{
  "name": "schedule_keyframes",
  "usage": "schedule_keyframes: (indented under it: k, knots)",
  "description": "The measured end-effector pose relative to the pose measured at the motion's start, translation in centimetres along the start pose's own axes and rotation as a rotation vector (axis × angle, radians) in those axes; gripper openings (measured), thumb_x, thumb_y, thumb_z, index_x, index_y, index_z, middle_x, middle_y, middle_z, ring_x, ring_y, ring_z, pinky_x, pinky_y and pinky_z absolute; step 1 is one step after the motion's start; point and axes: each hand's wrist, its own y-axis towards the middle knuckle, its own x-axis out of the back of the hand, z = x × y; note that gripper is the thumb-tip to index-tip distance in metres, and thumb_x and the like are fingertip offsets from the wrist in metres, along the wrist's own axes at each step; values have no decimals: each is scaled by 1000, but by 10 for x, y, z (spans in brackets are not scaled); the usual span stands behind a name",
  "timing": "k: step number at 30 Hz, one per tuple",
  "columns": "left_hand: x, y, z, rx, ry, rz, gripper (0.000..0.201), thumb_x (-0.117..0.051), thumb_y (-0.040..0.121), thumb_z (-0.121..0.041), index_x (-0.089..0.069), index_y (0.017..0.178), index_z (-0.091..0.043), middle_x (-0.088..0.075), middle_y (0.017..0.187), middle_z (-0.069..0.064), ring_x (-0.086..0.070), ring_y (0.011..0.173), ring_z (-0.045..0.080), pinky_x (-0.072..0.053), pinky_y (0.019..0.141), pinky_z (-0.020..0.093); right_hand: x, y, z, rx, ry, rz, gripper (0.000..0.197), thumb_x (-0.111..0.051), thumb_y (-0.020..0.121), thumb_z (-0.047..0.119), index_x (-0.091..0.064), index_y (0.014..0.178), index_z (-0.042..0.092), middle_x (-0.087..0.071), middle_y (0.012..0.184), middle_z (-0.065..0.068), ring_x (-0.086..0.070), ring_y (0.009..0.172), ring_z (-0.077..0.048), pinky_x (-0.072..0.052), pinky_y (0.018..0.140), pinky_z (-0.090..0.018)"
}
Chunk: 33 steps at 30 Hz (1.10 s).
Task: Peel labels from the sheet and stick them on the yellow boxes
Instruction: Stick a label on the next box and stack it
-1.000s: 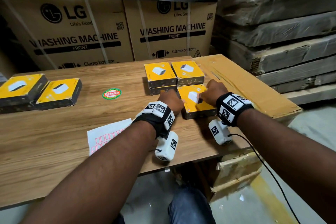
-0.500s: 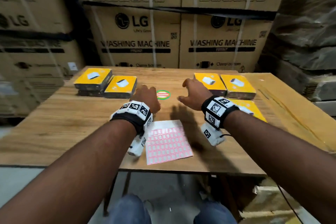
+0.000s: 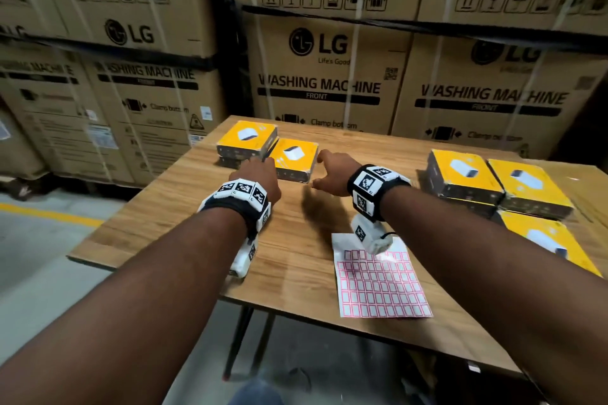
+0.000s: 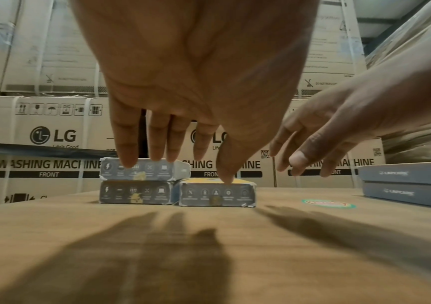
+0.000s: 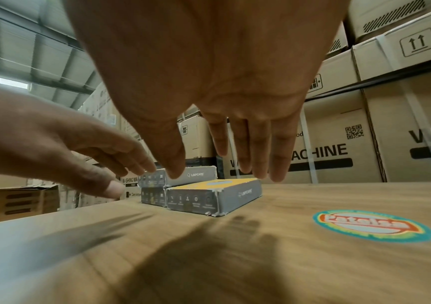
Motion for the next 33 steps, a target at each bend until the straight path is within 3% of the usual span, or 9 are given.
schedule_keyframes:
  k: [3,11,17,20,23,26,29,33]
  knots:
    - [0,16,2,-16,-39,29,51,-66,86,-32,-46,129,-14,-50,129,14,-51,121,34,-50,93,48,-6,12,8,-21,20,16,64,-67,89,37,-39,139,8,-57,130,-18,-57,116,-34,-48,88,-36]
    - [-15,44,-11,13,-137,68,51,-68,85,-28,-46,127,-10,-54,129,17,-58,115,36,-53,88,43,-27,43,12,-38,-11,145,78,-65,88,35,-24,151,13,-50,141,-20,-51,127,-36,-46,99,-38]
    - [-17,47,-14,51,-211,51,54,-73,82,-23,-46,127,-11,-45,133,20,-58,114,39,-51,90,42,-23,53,10,-60,-11,163,65,-66,87,37,-38,139,9,-53,135,-18,-54,121,-35,-47,92,-37]
    - [-15,41,-13,77,-267,33,59,-77,79,-19,-46,129,-13,-38,136,21,-58,112,40,-50,94,43,-22,50,7,-90,77,88,63,-73,83,32,-46,134,8,-55,134,-16,-54,120,-33,-47,92,-34]
    - [-6,32,-15,44,-319,-15,61,-80,76,-14,-47,127,-14,-37,132,18,-59,109,42,-50,94,45,-15,41,5,-115,160,12,63,-80,76,28,-49,128,9,-59,125,-13,-58,112,-31,-48,85,-32]
    - [9,21,-18,-16,-390,-96,59,-79,76,-11,-48,126,-15,-38,128,16,-58,105,40,-49,91,43,-1,34,5,-104,213,-102,54,-77,74,20,-51,121,11,-60,119,-14,-59,103,-32,-47,79,-30]
    - [24,13,-22,-72,-454,-204,59,-75,77,-9,-50,130,-14,-40,126,15,-56,109,38,-47,95,42,17,22,2,-88,237,-254,44,-73,78,10,-55,117,12,-62,114,-11,-59,101,-29,-49,82,-31]
    - [44,4,-25,-94,-595,-314,56,-82,74,-32,-58,122,-18,-49,120,12,-53,111,31,-47,99,42,38,4,-12,-55,295,-385,48,-81,74,16,-60,117,14,-64,112,-5,-60,104,-24,-44,79,-25]
